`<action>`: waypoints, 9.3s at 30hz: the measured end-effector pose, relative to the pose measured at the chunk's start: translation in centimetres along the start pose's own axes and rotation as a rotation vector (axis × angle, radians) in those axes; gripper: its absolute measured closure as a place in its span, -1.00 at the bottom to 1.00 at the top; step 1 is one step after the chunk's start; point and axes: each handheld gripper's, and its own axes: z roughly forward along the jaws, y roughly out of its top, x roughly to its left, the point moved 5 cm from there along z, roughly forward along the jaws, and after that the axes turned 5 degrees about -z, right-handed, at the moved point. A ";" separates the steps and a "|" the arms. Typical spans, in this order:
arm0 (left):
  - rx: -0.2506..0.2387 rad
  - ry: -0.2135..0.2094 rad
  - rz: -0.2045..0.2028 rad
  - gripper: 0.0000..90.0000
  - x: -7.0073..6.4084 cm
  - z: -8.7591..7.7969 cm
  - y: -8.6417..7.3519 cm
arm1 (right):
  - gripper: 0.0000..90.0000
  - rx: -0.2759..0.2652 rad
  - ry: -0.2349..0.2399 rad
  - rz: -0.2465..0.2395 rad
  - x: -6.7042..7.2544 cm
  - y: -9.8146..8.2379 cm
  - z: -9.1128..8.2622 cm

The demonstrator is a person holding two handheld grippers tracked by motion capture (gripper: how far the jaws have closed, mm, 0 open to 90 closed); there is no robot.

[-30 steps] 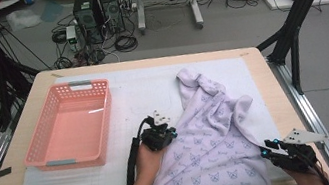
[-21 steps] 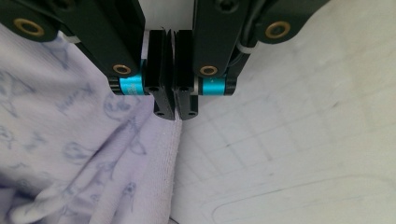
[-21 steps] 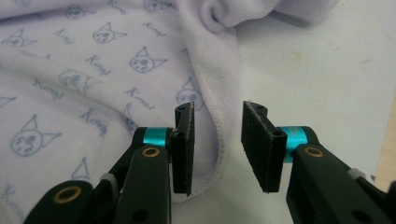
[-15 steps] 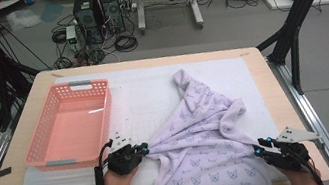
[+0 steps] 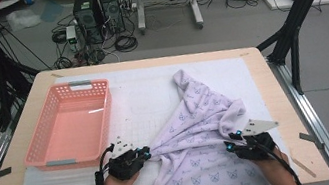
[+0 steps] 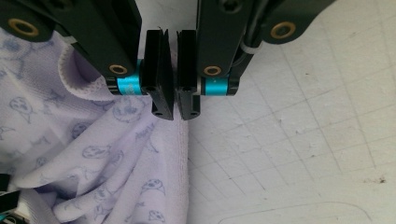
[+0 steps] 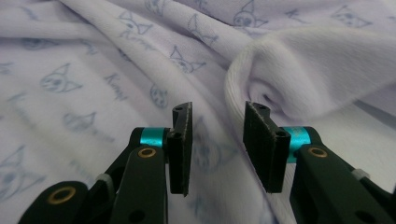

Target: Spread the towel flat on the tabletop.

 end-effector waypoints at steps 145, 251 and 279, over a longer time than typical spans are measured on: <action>0.059 0.002 0.011 0.89 -4.0 -1.8 -3.5 | 0.43 -0.023 -0.101 0.220 0.0 -8.4 -9.4; 0.024 -0.068 -0.029 0.42 -0.8 2.2 1.8 | 0.56 0.063 -0.425 0.223 -10.6 -3.6 -2.2; 0.153 -0.038 0.060 0.39 -4.9 12.3 6.1 | 0.40 -0.082 -0.231 0.192 -7.9 -3.5 -4.3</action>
